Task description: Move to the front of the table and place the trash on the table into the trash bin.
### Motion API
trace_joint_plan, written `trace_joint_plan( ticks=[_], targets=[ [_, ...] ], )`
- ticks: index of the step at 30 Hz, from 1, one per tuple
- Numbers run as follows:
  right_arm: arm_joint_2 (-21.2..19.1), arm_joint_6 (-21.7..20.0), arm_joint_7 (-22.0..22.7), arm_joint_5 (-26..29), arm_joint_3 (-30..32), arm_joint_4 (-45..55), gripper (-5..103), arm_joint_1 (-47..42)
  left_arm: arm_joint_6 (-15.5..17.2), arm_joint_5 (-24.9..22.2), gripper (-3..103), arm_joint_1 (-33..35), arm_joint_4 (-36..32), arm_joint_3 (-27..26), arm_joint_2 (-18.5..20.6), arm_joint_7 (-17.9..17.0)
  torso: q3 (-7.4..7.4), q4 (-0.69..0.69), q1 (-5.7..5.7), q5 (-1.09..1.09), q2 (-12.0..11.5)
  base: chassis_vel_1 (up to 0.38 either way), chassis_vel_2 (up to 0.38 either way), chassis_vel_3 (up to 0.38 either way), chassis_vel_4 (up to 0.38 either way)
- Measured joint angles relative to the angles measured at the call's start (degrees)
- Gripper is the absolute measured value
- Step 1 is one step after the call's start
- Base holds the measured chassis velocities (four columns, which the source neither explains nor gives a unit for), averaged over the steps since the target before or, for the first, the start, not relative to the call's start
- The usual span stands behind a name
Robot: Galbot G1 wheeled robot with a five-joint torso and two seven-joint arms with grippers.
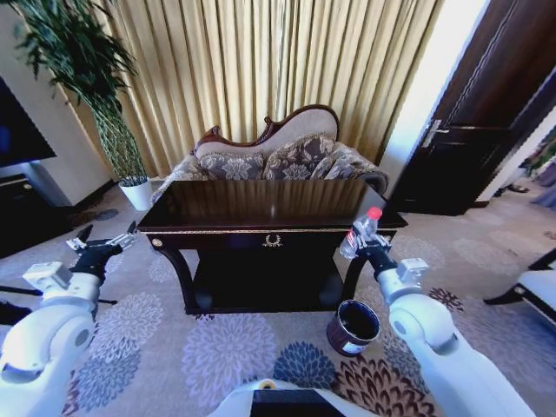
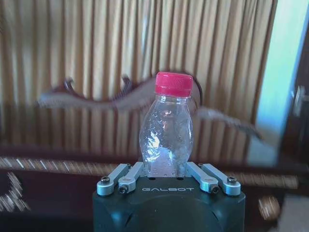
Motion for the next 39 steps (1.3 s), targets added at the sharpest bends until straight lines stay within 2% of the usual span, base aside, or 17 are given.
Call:
trace_joint_plan(
  ticks=[3,7,8,9,12,13,15,18,19,22,28,31,33,34,37,38,39],
  targets=[
    [0.5,0.0,-0.7,0.0,0.3,-1.6,23,-0.5,0.0,0.0,100,0.1,-0.2,0.0,-0.1,0.0,0.0,-0.01,0.0,0.0,0.0,-0.019,0.012,0.021,-0.008],
    [1.7,0.0,-2.0,-0.1,0.5,-9.2,23,-0.9,0.0,0.1,100,0.4,-0.7,0.0,-0.1,0.0,-0.05,-0.01,-0.09,-0.01,0.0,0.0,0.0,0.0,0.0],
    [2.3,0.9,-2.4,-1.3,-0.6,-16.7,23,1.1,0.0,0.1,100,0.4,-0.9,0.0,-0.1,0.0,-0.05,0.0,-0.1,-0.02,0.0,0.0,0.0,0.0,0.0],
    [2.3,0.9,-2.4,-1.3,-0.6,-16.7,23,1.1,0.0,0.1,100,0.4,-0.9,0.0,-0.1,0.0,-0.05,0.0,-0.1,-0.02,0.0,0.0,0.0,0.0,0.0],
    [4.1,3.6,-2.6,-4.3,-3.4,-31.6,23,6.2,0.0,0.1,100,0.4,-1.1,0.3,-0.6,0.0,-0.03,0.02,-0.09,0.01,0.0,0.0,0.0,0.0,0.0],
    [4.1,3.6,-2.6,-4.3,-3.4,-31.6,23,6.2,0.0,0.1,100,0.4,-1.1,0.3,-0.6,0.0,-0.03,0.02,-0.09,0.01,0.0,0.0,0.0,0.0,0.0],
    [5.5,5.4,-3.1,-6.4,-4.7,-41.4,23,9.7,0.0,0.5,100,0.4,-1.2,0.7,-1.3,0.0,-0.02,0.0,-0.06,0.02,0.0,0.0,0.0,0.0,0.0],
    [6.1,6.4,-3.4,-7.3,-4.9,-45.3,23,11.2,0.0,0.9,100,0.4,-1.2,1.0,-1.5,0.0,-0.02,-0.01,-0.05,0.01,0.0,0.0,0.0,0.0,0.0],
    [6.7,7.4,-3.6,-8.7,-5.0,-50.0,23,13.2,0.0,1.1,100,0.4,-1.6,1.3,-1.6,-0.1,-0.02,0.0,-0.06,0.0,0.0,0.0,0.0,0.0,0.0],
    [7.3,8.6,-3.8,-9.5,-5.2,-55.9,23,16.5,0.1,1.1,100,0.3,-2.3,1.7,-1.4,-0.1,-0.03,0.0,-0.07,-0.02,0.0,0.0,0.0,0.0,0.0],
    [8.3,12.0,-4.1,-9.9,-6.0,-63.5,23,21.1,0.2,1.2,100,0.3,-2.9,2.2,-1.0,-0.1,-0.03,0.01,-0.06,0.0,0.0,0.0,0.0,0.0,0.0],
    [8.7,12.1,-4.2,-9.9,-6.0,-63.9,20,21.2,0.3,1.2,100,0.4,-3.0,2.2,-0.9,-0.1,-0.03,0.0,-0.06,0.0,0.0,0.0,0.0,0.0,0.0],
    [8.8,12.1,-4.2,-10.1,-6.0,-64.0,23,21.2,0.3,1.2,100,0.4,-3.0,2.2,-0.8,-0.1,-0.03,0.01,-0.07,0.0,0.0,0.0,0.0,0.0,0.0],
    [9.0,12.1,-4.2,-10.4,-6.0,-64.2,24,21.1,0.3,1.2,100,0.4,-3.0,2.1,-0.8,-0.1,-0.03,0.0,-0.07,-0.01,0.0,0.0,0.0,0.0,0.0],
    [9.1,12.0,-4.2,-10.7,-5.9,-64.4,40,21.1,0.3,1.2,100,0.5,-3.0,2.0,-0.8,-0.1,-0.03,0.0,-0.07,-0.01,0.0,0.0,0.0,0.0,0.0],
    [9.1,12.0,-4.2,-10.7,-5.9,-64.4,40,21.1,0.3,1.2,100,0.5,-3.0,2.0,-0.8,-0.1,-0.03,0.0,-0.07,-0.01,0.0,0.0,0.0,0.0,0.0],
    [9.1,12.1,-4.2,-10.8,-5.9,-64.4,46,21.1,0.2,1.2,100,0.5,-3.0,2.0,-0.8,-0.1,-0.03,0.0,-0.07,-0.01,0.0,0.0,0.0,0.0,0.0]
  ],
)
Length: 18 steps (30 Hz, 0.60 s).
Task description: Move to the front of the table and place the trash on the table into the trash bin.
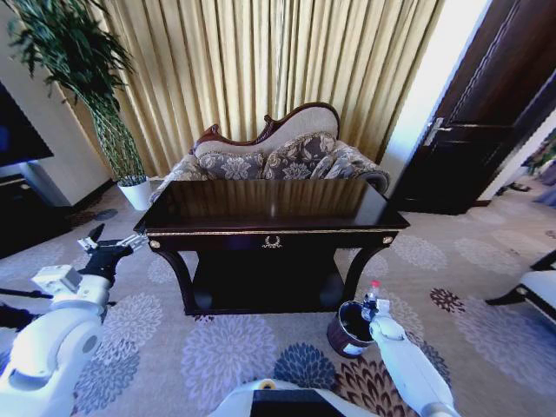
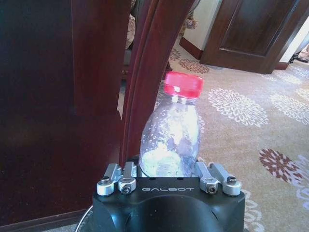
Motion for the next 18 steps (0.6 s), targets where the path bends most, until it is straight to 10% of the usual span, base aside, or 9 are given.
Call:
trace_joint_plan(
  ticks=[18],
  targets=[
    [-0.5,0.8,0.1,0.9,0.7,3.6,99,-2.2,-0.4,0.0,100,0.5,-0.2,-0.4,-0.2,0.0,0.0,0.0,0.0,0.0,0.0,0.0,0.0,0.0,0.0]
  ],
)
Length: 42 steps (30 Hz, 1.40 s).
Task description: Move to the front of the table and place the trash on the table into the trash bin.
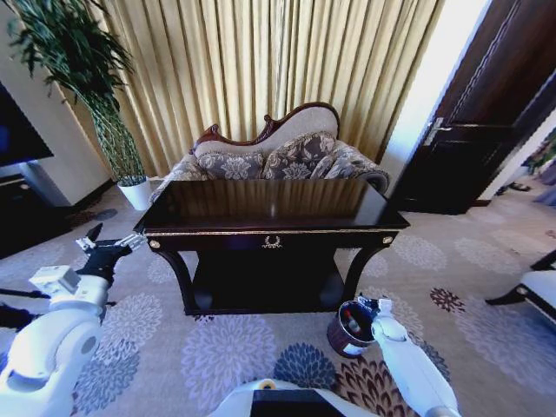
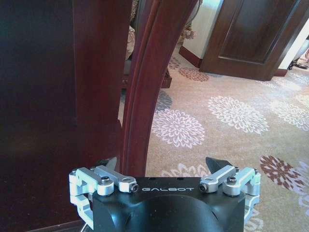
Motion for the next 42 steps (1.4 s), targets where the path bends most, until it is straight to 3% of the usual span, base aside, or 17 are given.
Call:
trace_joint_plan(
  ticks=[17,23,26,29,32,34,39,42],
  targets=[
    [0.1,-0.7,0.2,0.5,0.3,2.0,100,-1.5,-1.2,-0.4,100,0.8,0.2,-1.1,1.0,0.3,0.0,0.0,0.0,0.0,0.0,0.0,0.0,0.0,0.0],
    [-0.5,-2.7,0.2,2.5,0.2,7.9,100,-4.2,-1.5,-0.4,100,0.9,0.6,-1.2,1.0,0.3,0.0,-0.01,0.0,0.02,0.0,0.0,0.0,0.0,0.0],
    [-1.5,-4.9,0.2,7.1,0.5,16.3,100,-6.5,-1.6,-0.4,100,0.9,0.6,-1.0,0.9,0.3,0.0,-0.01,0.0,0.01,0.0,0.0,0.0,0.0,0.0],
    [-3.6,-8.4,1.5,12.5,2.3,34.0,100,-9.3,-1.9,-0.4,100,0.8,0.5,-0.4,0.3,0.2,0.0,0.03,0.0,-0.02,0.0,0.0,0.0,0.0,0.0],
    [-4.3,-9.8,1.9,14.0,3.0,39.7,100,-10.1,-2.0,-0.4,100,0.8,0.4,-0.4,0.1,0.1,0.0,0.01,0.0,-0.01,0.0,0.0,0.0,0.0,0.0],
    [-6.4,-13.2,3.5,17.0,4.3,53.2,100,-11.3,-1.7,-1.2,100,0.9,-0.1,-0.9,-0.4,0.0,0.0,0.0,0.0,-0.03,0.0,0.0,0.0,0.0,0.0],
    [-8.9,-18.1,6.6,19.4,4.8,66.6,100,-12.2,-0.9,-2.1,100,1.4,-0.5,-2.1,-0.7,0.0,-0.01,0.0,0.0,-0.01,0.0,0.0,0.0,0.0,0.0],
    [-8.9,-18.5,7.1,19.2,4.7,68.9,100,-12.9,-0.6,-2.7,100,1.4,-0.6,-2.4,-0.5,0.0,0.0,0.01,0.0,0.0,0.0,0.0,0.0,0.0,0.0]
  ],
)
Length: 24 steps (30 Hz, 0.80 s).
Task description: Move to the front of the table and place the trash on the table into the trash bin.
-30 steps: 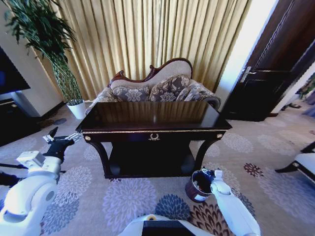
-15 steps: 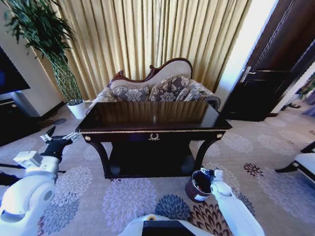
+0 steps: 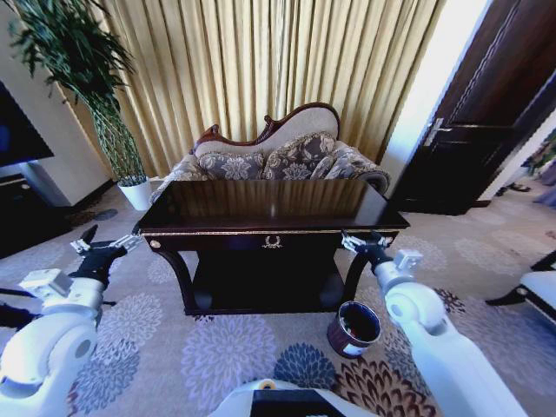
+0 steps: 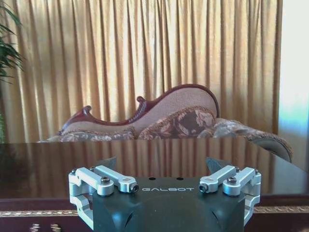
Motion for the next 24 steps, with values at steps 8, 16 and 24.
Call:
trace_joint_plan(
  ticks=[8,16,24],
  targets=[
    [1.2,0.7,0.1,-3.9,-0.3,1.5,100,-1.6,1.5,-1.9,100,-0.4,-0.5,-0.7,1.3,0.0,0.0,-0.01,0.0,0.01,0.0,0.0,0.0,0.0,0.0],
    [1.3,1.3,-0.1,-4.6,-0.3,2.2,100,-1.6,2.4,-2.8,100,-0.7,-0.5,-0.6,1.5,0.0,0.0,-0.01,0.0,0.01,0.0,0.0,0.0,0.0,0.0],
    [1.1,1.5,-0.5,-4.5,-0.6,2.8,100,-1.6,2.4,-3.0,100,-0.7,-0.4,-0.4,1.5,0.0,0.01,-0.01,0.01,0.0,0.0,0.013,-0.011,-0.014,0.01]
  ],
)
